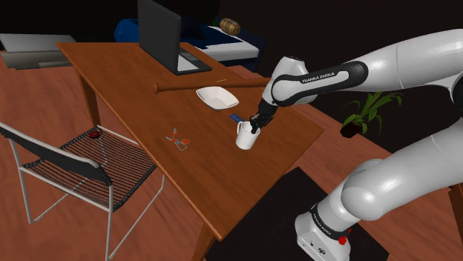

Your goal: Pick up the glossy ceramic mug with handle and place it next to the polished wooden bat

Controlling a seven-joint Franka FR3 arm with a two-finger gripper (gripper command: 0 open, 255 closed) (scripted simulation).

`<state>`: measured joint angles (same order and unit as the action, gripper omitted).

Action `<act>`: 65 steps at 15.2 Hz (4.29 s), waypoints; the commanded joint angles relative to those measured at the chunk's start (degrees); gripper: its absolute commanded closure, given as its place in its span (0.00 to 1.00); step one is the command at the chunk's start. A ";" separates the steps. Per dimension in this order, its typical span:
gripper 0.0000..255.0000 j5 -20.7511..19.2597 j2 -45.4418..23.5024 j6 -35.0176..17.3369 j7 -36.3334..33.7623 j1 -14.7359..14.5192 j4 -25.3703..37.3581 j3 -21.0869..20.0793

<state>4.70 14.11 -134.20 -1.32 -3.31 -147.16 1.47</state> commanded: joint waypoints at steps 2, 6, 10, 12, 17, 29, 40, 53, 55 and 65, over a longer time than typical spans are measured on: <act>1.00 0.00 0.00 -0.02 0.00 0.00 0.00 0.00; 1.00 -0.31 2.08 3.51 -0.37 0.10 1.46 -0.04; 1.00 -0.56 3.90 6.99 -0.68 0.19 3.13 -0.07; 1.00 -0.67 4.71 8.71 -0.83 0.22 4.03 -0.09; 1.00 -0.89 6.47 12.93 -1.16 0.30 6.51 -0.12; 1.00 -1.25 9.15 22.69 -1.83 0.39 13.61 -0.14; 1.00 -2.88 5.92 27.48 4.66 2.99 21.28 4.73; 1.00 -1.88 -10.17 29.79 22.46 9.06 38.53 15.93; 1.00 -0.93 -13.43 30.59 25.22 10.18 42.27 17.35; 1.00 -0.20 -15.18 24.09 26.60 10.56 37.34 17.67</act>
<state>4.43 -0.95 -109.38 25.22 7.26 -109.24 19.15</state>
